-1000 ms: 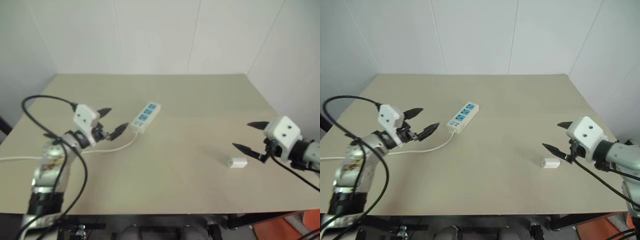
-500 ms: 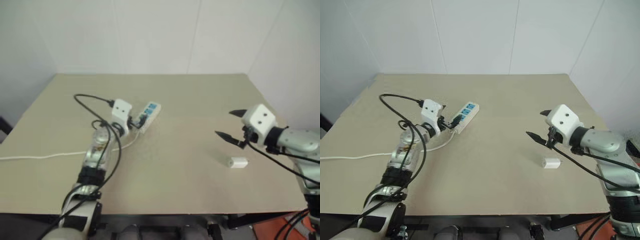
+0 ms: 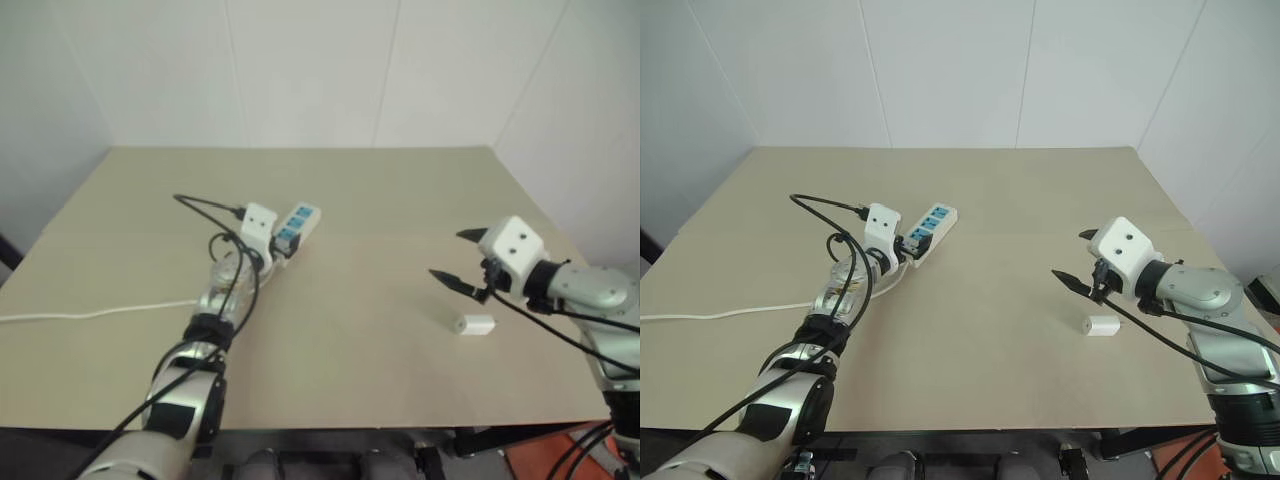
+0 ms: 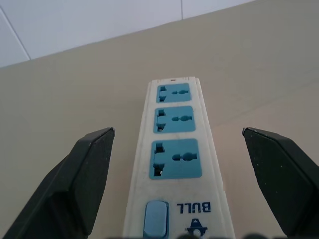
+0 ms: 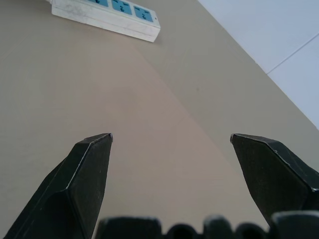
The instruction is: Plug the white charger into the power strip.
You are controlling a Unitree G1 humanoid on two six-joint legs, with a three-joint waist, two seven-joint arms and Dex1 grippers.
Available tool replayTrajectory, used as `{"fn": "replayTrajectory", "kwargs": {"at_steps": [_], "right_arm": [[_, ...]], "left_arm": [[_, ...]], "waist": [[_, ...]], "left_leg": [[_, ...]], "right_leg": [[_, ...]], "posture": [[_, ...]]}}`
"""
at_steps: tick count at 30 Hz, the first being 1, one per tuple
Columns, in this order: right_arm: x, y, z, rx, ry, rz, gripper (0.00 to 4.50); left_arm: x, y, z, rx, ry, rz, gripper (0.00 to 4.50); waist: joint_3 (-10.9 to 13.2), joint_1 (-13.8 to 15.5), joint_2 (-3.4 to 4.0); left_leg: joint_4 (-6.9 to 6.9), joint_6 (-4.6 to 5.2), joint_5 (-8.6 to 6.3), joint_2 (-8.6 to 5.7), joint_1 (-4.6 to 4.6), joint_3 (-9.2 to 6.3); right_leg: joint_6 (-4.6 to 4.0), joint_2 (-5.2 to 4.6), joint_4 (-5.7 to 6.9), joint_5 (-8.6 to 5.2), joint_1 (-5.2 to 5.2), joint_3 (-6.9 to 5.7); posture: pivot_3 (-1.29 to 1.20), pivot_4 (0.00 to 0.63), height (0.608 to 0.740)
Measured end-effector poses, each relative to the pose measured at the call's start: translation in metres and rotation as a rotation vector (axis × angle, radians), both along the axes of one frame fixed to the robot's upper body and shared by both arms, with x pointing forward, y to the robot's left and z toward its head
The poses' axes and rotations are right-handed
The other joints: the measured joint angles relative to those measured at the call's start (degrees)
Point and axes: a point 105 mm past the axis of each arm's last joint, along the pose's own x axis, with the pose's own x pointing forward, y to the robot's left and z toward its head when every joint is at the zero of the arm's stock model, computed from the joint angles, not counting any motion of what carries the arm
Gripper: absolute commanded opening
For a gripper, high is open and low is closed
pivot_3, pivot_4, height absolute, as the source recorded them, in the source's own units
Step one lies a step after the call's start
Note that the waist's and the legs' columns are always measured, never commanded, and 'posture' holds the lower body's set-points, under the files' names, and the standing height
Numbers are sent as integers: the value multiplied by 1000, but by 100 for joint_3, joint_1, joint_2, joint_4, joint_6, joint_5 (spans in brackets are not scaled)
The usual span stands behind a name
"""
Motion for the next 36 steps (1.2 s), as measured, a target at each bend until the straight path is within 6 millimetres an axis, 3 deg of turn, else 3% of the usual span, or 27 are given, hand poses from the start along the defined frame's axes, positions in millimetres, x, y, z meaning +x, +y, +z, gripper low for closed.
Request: {"fn": "replayTrajectory", "kwargs": {"at_steps": [7,30,34,36], "right_arm": [[-5,1,-2,-1,2,8,4500],[-17,11,3,9,-17,42,4500],[-19,13,3,8,-15,45,4500],[-20,14,4,7,-17,46,4500]], "left_arm": [[1,7,-26,11,79,29,4477],[0,-9,-35,-35,140,-71,4477],[-1,-11,-36,-62,165,-100,3313],[-2,-11,-35,-71,172,-115,3300]], "waist": [[1,4,-1],[0,37,0],[0,43,0],[0,45,0]], "left_leg": [[0,0,0,0,-1,0],[0,-1,0,-3,1,-1],[1,-1,0,-3,2,-1],[1,-1,0,-3,2,-1]], "right_leg": [[5,0,0,-2,0,-1],[25,-1,0,-13,3,-1],[26,-1,1,-13,3,-1],[26,-1,2,-14,3,-1]], "posture": [[0,150,740],[0,150,740],[0,150,740],[0,150,740]]}}
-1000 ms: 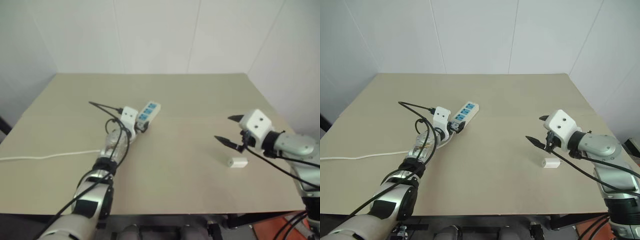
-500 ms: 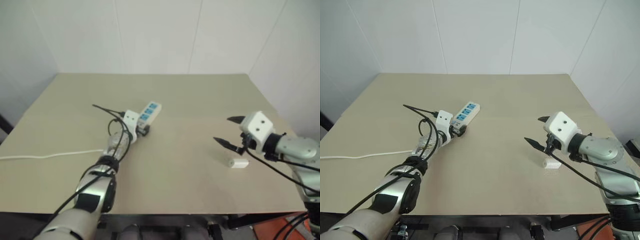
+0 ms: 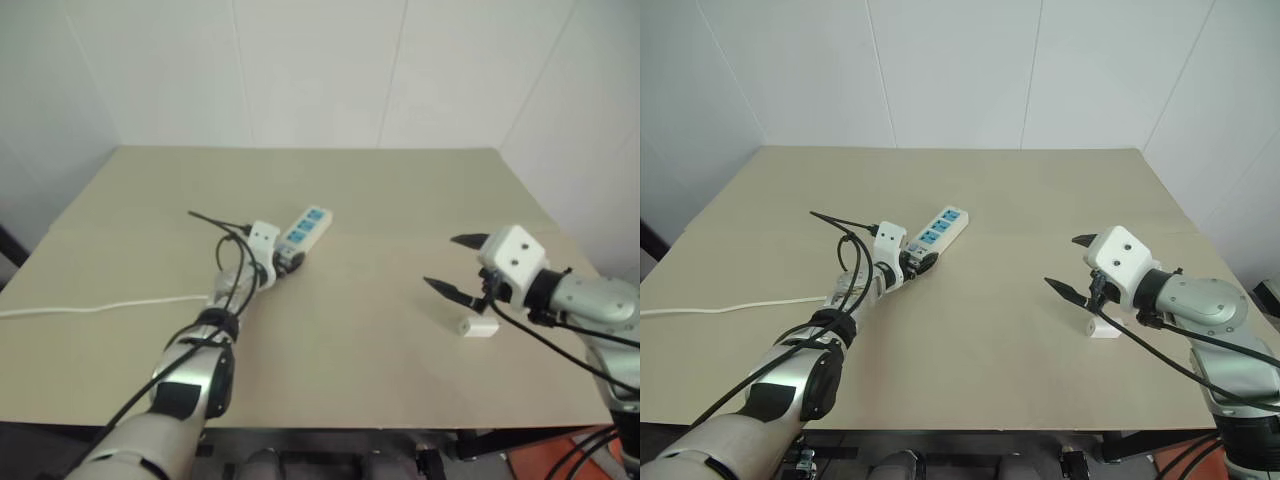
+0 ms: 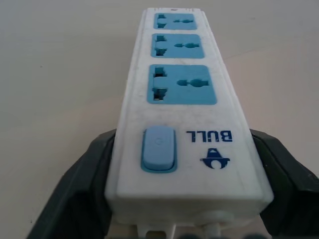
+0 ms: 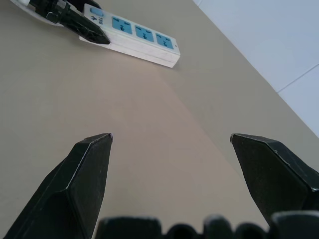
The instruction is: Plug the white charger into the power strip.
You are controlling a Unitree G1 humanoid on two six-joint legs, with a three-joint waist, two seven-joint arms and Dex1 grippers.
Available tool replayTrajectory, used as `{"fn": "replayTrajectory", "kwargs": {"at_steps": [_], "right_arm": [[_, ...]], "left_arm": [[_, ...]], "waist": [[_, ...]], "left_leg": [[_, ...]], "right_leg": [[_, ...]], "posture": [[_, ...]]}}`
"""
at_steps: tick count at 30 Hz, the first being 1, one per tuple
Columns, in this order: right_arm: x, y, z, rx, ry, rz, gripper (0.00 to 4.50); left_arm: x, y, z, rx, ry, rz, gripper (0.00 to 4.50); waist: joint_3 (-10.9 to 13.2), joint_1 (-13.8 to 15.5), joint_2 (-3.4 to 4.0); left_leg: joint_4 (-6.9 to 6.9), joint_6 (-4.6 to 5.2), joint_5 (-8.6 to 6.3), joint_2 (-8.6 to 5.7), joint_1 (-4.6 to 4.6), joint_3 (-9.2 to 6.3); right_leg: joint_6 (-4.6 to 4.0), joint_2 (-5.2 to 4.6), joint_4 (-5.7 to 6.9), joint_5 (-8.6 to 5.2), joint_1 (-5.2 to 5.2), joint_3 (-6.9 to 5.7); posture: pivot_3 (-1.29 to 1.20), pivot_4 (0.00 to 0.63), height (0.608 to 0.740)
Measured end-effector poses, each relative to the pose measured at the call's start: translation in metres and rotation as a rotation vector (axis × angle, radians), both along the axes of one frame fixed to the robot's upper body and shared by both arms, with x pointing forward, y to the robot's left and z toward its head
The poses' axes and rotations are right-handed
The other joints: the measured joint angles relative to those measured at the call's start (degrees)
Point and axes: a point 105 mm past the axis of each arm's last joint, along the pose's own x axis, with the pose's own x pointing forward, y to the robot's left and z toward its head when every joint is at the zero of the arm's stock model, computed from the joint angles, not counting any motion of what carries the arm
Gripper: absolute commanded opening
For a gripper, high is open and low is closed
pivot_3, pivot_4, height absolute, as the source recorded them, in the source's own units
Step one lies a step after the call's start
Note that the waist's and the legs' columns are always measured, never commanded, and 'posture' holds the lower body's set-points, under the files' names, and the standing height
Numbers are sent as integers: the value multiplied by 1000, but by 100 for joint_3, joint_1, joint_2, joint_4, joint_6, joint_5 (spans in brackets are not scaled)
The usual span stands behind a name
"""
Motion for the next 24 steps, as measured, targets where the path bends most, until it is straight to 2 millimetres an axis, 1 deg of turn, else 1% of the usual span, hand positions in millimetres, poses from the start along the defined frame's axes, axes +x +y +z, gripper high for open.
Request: {"fn": "replayTrajectory", "kwargs": {"at_steps": [7,10,16,20,24], "right_arm": [[-6,-7,1,-4,-3,-25,4500],[-7,-10,2,-5,-4,-38,4500],[-8,-10,3,-6,-9,-39,4500],[-9,-11,0,-7,-1,-42,4500],[-10,-13,-4,-6,13,-51,4500]], "left_arm": [[-5,-8,-1,-13,12,-81,3300],[-10,-15,-1,0,15,-162,3300],[-34,-30,-4,40,7,-458,3300],[-52,-34,-5,39,6,-629,3300],[-70,-35,0,73,-34,-790,3300]], "waist": [[0,49,0],[0,59,0],[0,72,1],[0,68,1],[0,57,1]], "left_leg": [[1,0,0,-1,-1,-1],[1,0,0,-1,0,0],[1,0,0,-1,-5,0],[1,0,0,0,-8,0],[1,1,0,1,-11,0]], "right_leg": [[-1,0,0,0,0,0],[-1,0,0,0,0,-1],[-21,0,-3,12,-1,-1],[-21,0,-2,12,-5,-1],[-25,0,-2,14,-6,-1]], "posture": [[0,150,740],[0,150,740],[0,150,740],[0,150,740],[0,150,740]]}}
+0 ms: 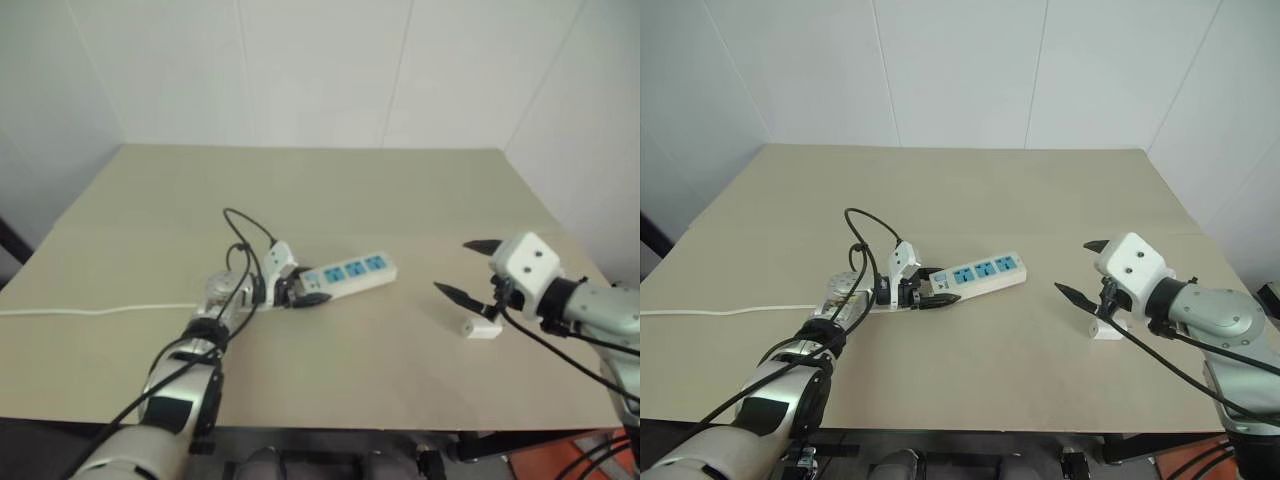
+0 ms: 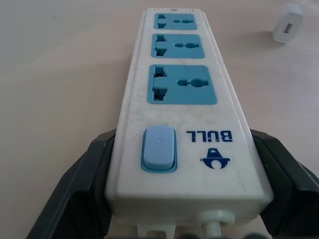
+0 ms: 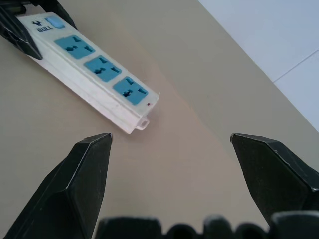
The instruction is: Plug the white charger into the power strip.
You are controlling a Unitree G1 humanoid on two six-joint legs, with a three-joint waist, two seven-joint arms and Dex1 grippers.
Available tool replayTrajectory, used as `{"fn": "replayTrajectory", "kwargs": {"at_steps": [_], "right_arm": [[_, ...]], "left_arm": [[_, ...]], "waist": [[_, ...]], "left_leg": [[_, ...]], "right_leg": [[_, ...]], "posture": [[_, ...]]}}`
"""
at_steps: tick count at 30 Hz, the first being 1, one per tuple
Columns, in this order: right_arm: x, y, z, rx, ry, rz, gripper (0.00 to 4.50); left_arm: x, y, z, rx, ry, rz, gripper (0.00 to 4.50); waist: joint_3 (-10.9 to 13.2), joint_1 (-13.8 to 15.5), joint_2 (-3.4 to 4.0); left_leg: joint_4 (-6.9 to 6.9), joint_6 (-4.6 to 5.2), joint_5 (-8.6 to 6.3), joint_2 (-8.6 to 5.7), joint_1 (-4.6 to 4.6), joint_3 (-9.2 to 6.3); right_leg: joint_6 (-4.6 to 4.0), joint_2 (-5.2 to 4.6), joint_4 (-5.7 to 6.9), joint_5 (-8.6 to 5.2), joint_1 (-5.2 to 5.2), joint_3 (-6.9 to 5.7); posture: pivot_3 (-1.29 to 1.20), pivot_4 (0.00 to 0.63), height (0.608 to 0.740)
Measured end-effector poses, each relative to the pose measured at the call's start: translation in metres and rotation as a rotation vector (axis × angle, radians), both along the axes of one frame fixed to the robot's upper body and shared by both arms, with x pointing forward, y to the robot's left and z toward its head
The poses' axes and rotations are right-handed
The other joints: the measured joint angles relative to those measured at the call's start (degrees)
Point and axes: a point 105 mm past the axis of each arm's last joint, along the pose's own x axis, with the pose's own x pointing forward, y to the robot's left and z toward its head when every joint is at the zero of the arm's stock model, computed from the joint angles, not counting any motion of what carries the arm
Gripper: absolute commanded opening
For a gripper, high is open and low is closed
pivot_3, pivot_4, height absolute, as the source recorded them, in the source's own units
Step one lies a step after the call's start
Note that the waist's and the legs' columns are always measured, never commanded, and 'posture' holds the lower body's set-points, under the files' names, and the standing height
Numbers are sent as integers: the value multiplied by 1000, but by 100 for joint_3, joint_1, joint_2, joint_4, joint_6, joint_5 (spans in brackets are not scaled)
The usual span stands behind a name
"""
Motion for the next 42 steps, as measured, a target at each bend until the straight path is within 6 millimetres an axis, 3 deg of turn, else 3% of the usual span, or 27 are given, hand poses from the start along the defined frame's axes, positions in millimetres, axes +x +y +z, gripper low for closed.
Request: {"fn": "replayTrajectory", "kwargs": {"at_steps": [5,14,22,29,33,42], "right_arm": [[-2,-2,-2,1,7,-10,4500],[-5,-6,-6,-16,32,-7,4500],[-18,-25,5,-68,111,37,4500],[-34,-43,14,-282,266,178,4500],[-29,-42,12,-384,312,245,4500],[2,-41,-20,-609,433,296,4500]], "left_arm": [[-27,2,5,42,-79,-156,3300],[-69,3,-4,100,-41,-292,3300],[-75,4,-14,131,2,-239,3300],[-73,8,-17,142,-7,-187,3300],[-71,8,-18,142,-13,-163,3300],[-74,2,-21,135,-14,-158,3300]], "waist": [[0,-48,1],[-1,-95,1],[-1,-98,2],[-2,-124,4],[-2,-138,6],[-3,-93,8]], "left_leg": [[0,0,0,3,2,0],[3,1,0,4,7,-1],[3,3,-1,6,7,0],[5,3,-1,10,22,6],[3,3,-1,12,23,8],[6,2,-1,10,17,11]], "right_leg": [[-1,1,2,0,1,1],[-1,1,4,-1,4,2],[1,1,1,-2,4,2],[31,2,1,-22,12,4],[30,2,1,-22,11,5],[20,1,0,-17,5,5]], "posture": [[0,150,740],[0,150,740],[0,150,740],[0,150,740],[0,150,740],[0,150,740]]}}
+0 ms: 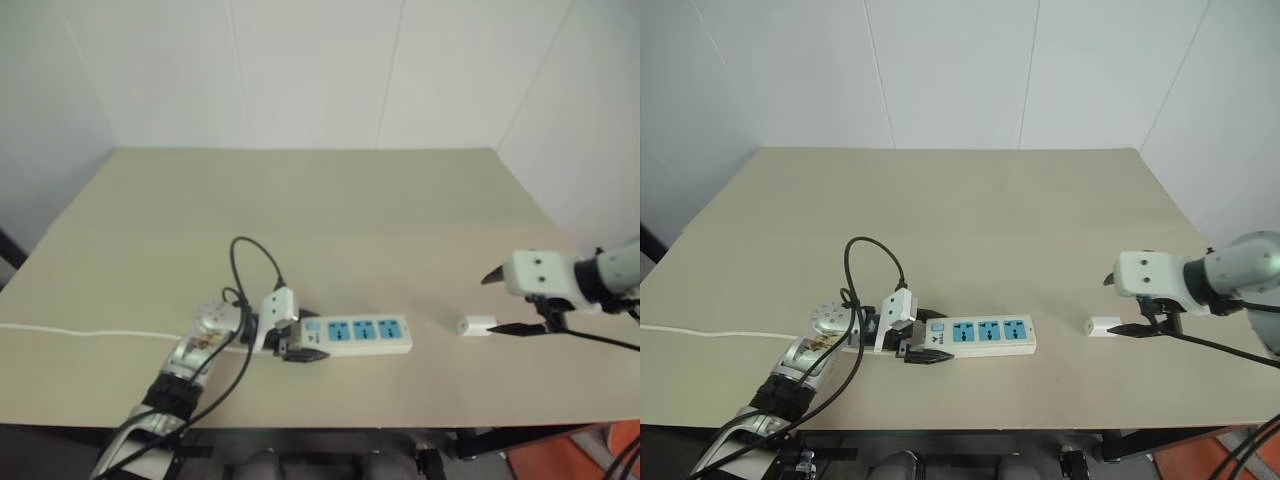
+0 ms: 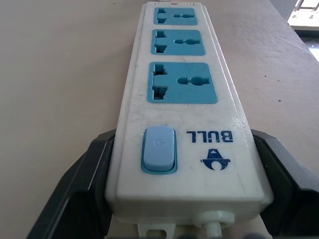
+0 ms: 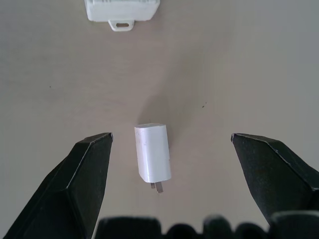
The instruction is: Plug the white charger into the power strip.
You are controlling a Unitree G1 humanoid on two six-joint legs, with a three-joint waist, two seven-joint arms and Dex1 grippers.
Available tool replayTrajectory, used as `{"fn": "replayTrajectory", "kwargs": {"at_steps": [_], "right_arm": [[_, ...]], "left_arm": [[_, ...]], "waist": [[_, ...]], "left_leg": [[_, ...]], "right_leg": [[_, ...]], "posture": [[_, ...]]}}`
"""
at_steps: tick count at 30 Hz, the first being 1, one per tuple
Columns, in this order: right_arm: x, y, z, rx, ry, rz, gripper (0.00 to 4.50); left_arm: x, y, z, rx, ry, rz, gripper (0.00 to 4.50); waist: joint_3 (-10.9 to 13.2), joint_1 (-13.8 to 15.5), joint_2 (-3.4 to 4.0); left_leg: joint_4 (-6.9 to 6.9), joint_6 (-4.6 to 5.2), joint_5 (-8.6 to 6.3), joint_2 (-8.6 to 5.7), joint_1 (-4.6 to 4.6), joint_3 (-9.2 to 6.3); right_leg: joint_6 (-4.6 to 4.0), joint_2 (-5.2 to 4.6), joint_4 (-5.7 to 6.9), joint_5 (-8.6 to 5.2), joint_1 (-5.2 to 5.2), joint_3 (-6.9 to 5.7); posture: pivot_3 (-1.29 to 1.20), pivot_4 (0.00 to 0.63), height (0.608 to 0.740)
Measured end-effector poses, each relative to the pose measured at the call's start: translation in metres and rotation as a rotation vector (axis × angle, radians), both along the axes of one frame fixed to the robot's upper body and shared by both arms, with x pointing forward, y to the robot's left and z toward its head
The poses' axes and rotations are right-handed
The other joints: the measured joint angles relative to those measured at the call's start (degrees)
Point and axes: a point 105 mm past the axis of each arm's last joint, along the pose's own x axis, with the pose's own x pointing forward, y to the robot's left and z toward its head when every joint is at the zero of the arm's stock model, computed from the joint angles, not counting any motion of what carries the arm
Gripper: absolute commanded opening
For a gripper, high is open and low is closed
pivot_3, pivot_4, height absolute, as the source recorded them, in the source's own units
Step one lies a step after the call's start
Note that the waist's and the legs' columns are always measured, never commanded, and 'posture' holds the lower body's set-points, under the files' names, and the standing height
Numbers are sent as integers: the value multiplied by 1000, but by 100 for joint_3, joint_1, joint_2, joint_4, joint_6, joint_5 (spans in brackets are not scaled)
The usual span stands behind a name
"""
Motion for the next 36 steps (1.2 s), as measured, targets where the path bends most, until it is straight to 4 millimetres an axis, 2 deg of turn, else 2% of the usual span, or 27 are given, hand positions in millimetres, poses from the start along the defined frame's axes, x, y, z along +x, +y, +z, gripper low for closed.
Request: {"fn": "replayTrajectory", "kwargs": {"at_steps": [4,14,25,35,36], "right_arm": [[12,4,-14,-92,27,4,4500],[16,-2,-42,-260,136,-7,4500],[34,10,-63,-273,201,-111,4500],[42,8,-64,-292,229,-148,4500],[42,8,-65,-293,232,-149,4317]], "left_arm": [[0,-1,0,-1,0,-1,3300],[0,-4,-1,-8,-1,2,3300],[1,-7,-1,-11,-4,7,3300],[1,-6,-1,-10,-7,18,3300],[1,-6,-1,-10,-8,19,3300]], "waist": [[-1,14,1],[-3,35,5],[-5,46,8],[-6,35,9],[-6,36,9]], "left_leg": [[1,0,0,-1,-1,-1],[2,0,0,-3,0,0],[3,0,0,-5,0,-2],[6,0,0,-4,6,-2],[6,0,0,-4,6,-3]], "right_leg": [[-7,0,1,4,0,-1],[-21,-1,2,12,0,0],[-26,-1,5,16,1,-1],[-26,-1,6,16,7,-1],[-26,-1,7,16,8,-1]], "posture": [[0,150,740],[0,150,740],[0,150,740],[0,150,740],[0,150,740]]}}
